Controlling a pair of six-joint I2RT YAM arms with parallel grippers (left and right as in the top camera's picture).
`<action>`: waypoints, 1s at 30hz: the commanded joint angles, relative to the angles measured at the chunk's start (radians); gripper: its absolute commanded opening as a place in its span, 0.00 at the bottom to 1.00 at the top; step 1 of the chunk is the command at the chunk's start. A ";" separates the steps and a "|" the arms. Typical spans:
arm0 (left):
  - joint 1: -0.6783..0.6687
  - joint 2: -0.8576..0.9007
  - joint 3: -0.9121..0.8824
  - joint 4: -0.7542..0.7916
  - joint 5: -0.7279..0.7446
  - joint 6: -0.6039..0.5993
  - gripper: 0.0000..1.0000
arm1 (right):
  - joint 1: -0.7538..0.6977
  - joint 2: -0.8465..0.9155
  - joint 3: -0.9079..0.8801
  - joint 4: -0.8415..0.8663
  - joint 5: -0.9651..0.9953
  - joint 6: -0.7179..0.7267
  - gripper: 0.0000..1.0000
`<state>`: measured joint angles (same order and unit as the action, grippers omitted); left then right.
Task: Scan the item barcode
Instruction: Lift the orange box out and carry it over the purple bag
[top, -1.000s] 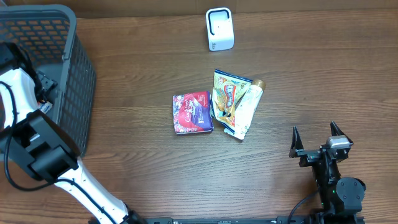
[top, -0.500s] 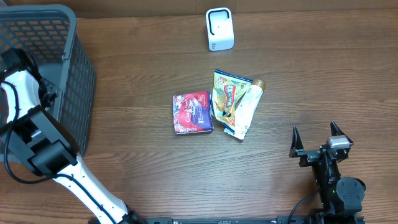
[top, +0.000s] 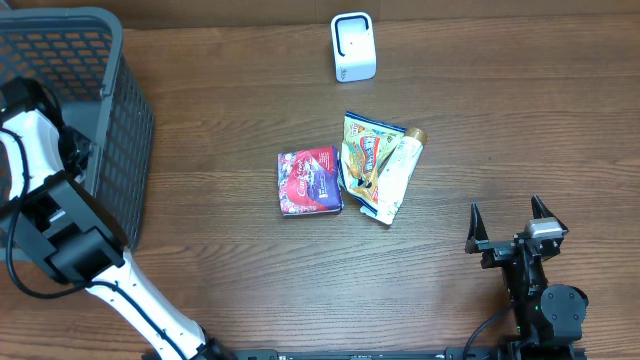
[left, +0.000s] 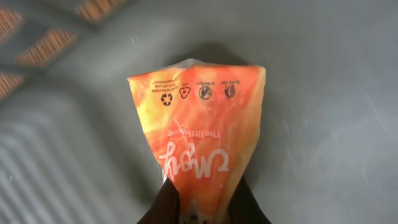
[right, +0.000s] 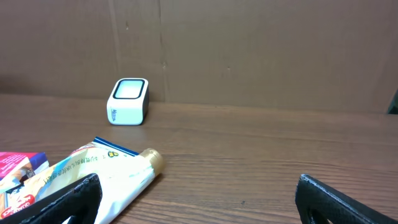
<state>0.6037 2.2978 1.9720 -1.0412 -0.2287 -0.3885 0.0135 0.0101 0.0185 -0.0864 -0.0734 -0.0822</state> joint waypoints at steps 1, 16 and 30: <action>-0.002 -0.141 0.076 -0.026 0.113 0.007 0.04 | -0.003 -0.007 -0.010 0.006 0.003 0.004 1.00; -0.055 -0.578 0.087 -0.247 0.591 0.008 0.04 | -0.003 -0.007 -0.010 0.006 0.003 0.004 1.00; -0.574 -0.595 0.049 -0.395 0.529 0.082 0.04 | -0.003 -0.007 -0.010 0.006 0.003 0.004 1.00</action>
<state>0.1555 1.7027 2.0529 -1.4288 0.3408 -0.3367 0.0135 0.0101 0.0185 -0.0860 -0.0734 -0.0822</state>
